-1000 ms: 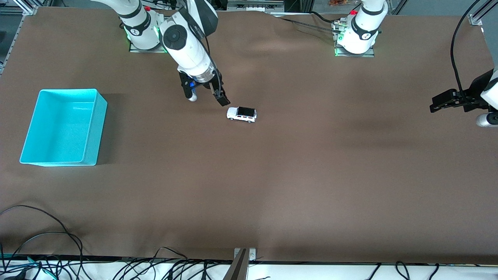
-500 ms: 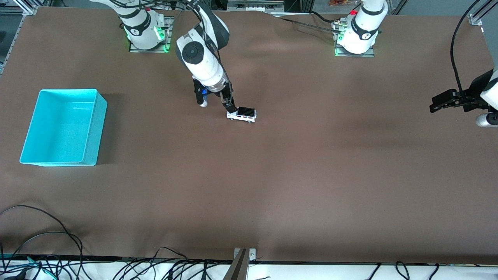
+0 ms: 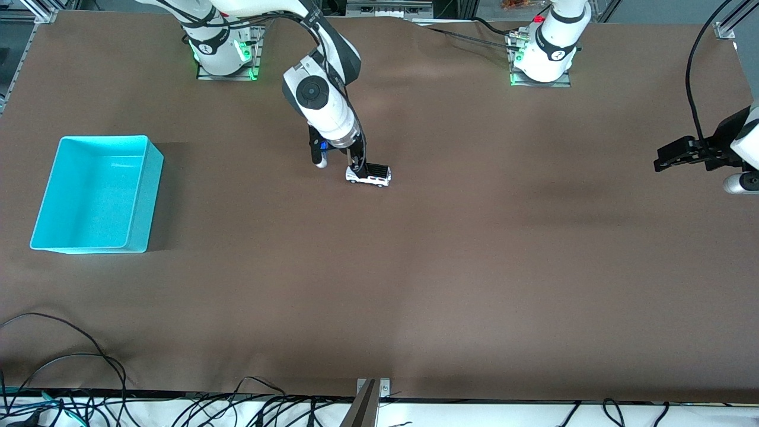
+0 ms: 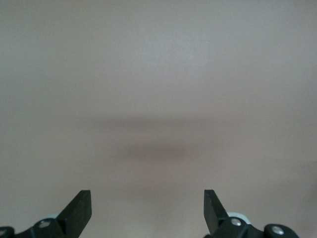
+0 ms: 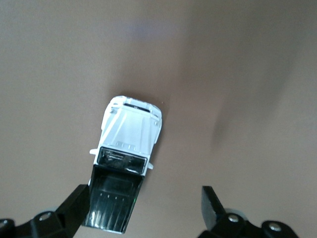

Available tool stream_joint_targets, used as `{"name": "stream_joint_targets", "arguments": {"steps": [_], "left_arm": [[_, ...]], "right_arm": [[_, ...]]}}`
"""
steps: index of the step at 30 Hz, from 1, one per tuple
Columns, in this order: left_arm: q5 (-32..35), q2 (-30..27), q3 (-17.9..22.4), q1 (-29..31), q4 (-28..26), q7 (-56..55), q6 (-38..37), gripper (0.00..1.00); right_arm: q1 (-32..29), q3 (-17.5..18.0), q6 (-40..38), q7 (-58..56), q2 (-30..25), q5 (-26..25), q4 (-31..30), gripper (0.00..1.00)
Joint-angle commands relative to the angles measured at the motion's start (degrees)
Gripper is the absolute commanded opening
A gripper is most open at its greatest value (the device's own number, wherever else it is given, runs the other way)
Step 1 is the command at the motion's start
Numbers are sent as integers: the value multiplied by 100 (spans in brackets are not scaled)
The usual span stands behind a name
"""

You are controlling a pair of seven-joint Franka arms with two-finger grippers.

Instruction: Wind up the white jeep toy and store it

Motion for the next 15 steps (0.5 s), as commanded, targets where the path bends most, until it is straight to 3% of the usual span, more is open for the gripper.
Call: {"name": "stream_joint_targets", "arguments": {"steps": [1, 15], "left_arm": [[-169, -166, 4, 52, -156, 145, -17, 100], [-169, -166, -4, 52, -156, 145, -17, 100]], "right_arm": [[160, -45, 4, 432, 132, -144, 227, 100], [160, -168, -5, 872, 404, -530, 482, 100]]}}
